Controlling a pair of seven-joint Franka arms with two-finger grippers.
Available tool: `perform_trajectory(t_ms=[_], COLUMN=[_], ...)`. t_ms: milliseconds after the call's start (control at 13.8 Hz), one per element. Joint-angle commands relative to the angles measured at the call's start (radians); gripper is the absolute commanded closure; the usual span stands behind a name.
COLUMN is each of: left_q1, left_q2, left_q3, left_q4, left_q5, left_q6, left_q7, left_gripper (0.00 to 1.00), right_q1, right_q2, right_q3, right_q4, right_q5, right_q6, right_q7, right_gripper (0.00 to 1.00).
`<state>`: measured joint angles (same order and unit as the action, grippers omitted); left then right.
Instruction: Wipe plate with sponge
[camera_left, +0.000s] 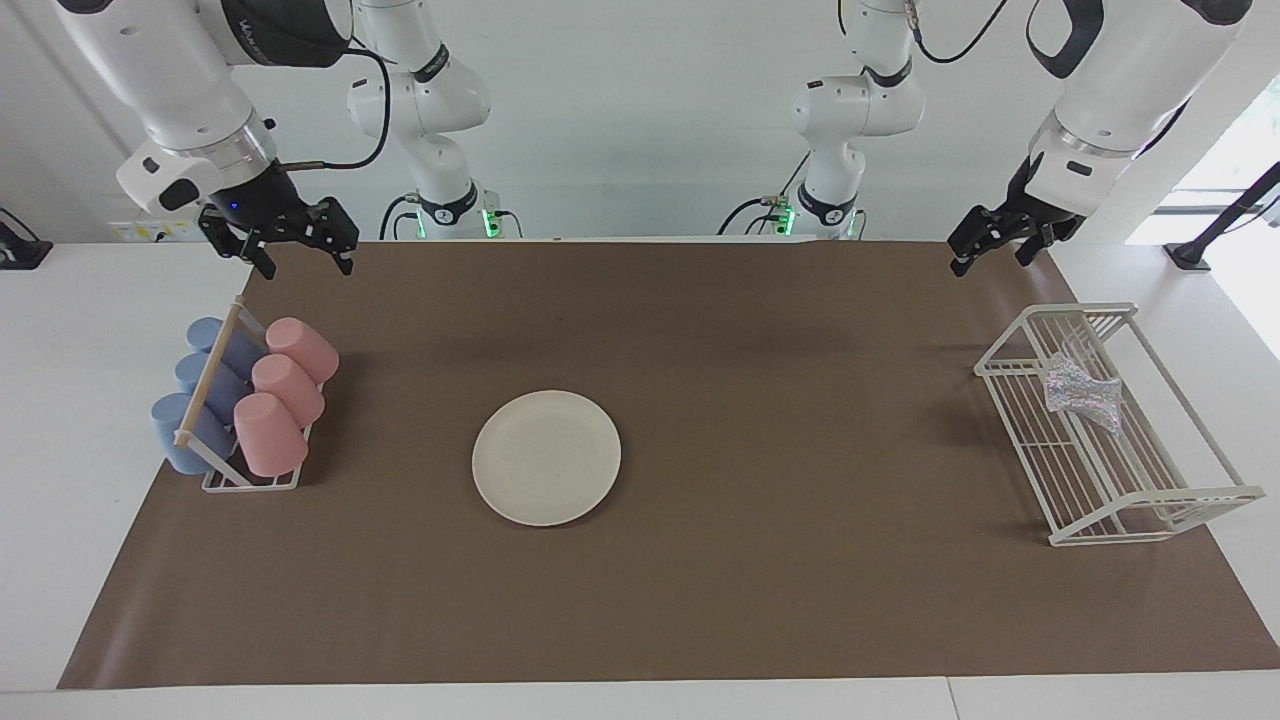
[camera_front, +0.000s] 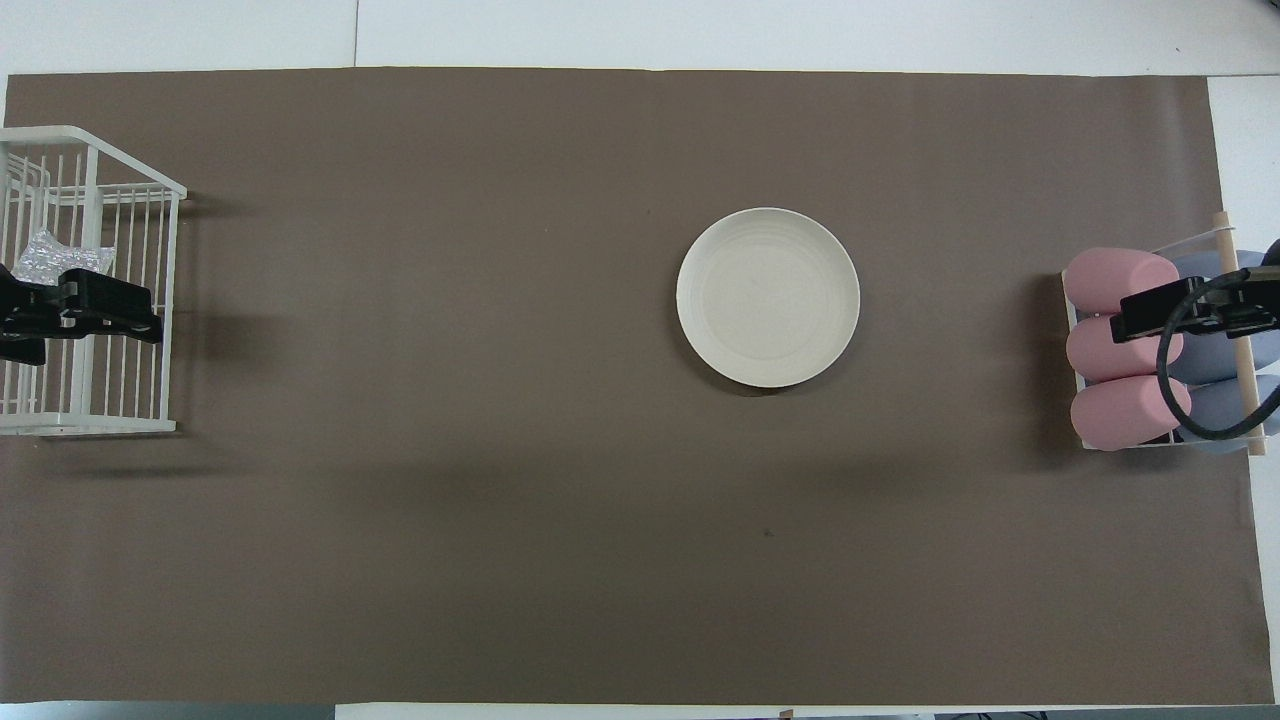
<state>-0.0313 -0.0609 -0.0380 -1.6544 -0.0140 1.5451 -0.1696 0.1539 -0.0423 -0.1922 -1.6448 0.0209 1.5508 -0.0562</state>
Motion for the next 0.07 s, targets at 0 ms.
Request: perform_trajectory(t_ms=[0], left_q1=[-0.015], left_q2=[0.004], left_q3=[0.013], left_q4=[0.018], left_q5=[-0.006], left_q6=[-0.019], left_q7=[0.015], left_gripper=[0.0], right_q1=[0.004], right_q2=[-0.004], right_q3=[0.003], right_q4=[-0.001], right_q5=[-0.009], right_q6=[0.008], right_q7=[0.032], right_gripper=[0.0])
